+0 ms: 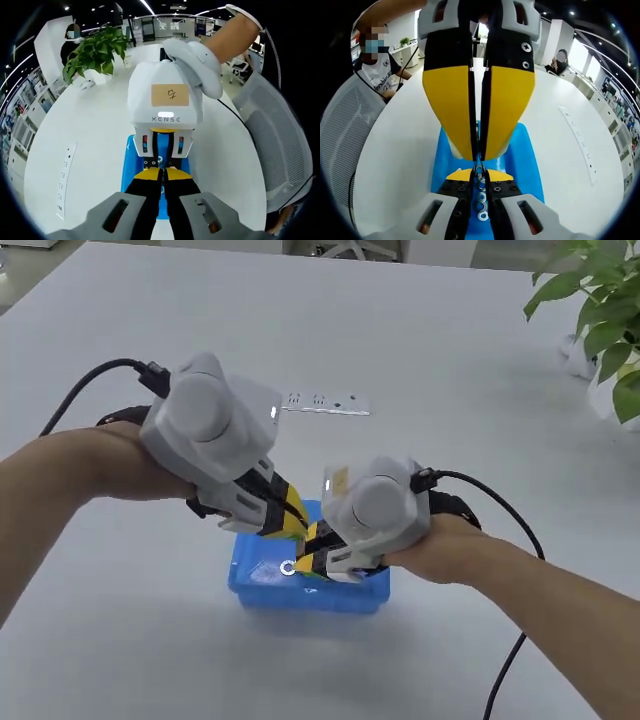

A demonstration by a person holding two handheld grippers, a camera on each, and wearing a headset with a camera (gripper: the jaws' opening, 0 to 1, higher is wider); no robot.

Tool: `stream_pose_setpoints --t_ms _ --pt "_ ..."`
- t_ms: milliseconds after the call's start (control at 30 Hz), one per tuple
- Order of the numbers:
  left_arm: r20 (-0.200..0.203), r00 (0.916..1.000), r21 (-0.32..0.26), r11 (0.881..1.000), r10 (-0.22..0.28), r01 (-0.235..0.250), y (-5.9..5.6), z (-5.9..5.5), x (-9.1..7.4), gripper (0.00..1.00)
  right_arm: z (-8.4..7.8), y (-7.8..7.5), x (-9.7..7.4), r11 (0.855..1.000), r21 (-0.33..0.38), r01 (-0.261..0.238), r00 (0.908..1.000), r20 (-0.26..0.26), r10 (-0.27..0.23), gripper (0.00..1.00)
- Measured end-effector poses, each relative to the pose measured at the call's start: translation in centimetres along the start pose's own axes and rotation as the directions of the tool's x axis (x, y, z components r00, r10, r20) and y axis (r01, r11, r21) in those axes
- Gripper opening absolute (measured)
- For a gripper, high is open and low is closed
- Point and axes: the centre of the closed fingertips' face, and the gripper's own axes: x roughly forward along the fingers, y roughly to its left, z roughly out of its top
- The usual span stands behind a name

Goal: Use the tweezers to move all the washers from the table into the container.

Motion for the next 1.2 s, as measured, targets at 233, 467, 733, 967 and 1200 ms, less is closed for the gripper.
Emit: stream_pose_setpoints --t_ms 233,467,733,967,1200 --pt "0.002 1.0000 -0.003 1.000 -0.002 0.002 -0.1 0.0 0.0 0.05 0.0 0.1 0.0 1.000 -0.005 -0.004 1.0000 -0.006 0.004 0.11" --pt "0.000 1.0000 0.004 1.000 -0.002 0.002 -0.3 0.1 0.0 0.05 0.0 0.3 -0.2 1.000 -0.009 -0.003 0.9999 -0.013 0.003 0.11" --pt "0.002 1.0000 0.012 1.000 0.001 -0.001 -0.5 0.4 -0.3 0.05 0.2 0.3 -0.5 1.000 -0.014 0.002 0.9999 -0.012 -0.002 0.11" --pt "0.004 1.0000 0.017 1.000 0.007 -0.007 -0.6 0.7 -0.8 0.05 0.7 0.4 -0.8 1.000 -0.020 0.006 1.0000 -0.007 -0.006 0.11" --pt "0.009 0.9997 0.027 0.999 0.021 -0.022 -0.6 1.3 -1.7 0.05 1.4 0.2 -1.6 0.999 -0.029 0.021 0.9998 0.003 -0.021 0.11"
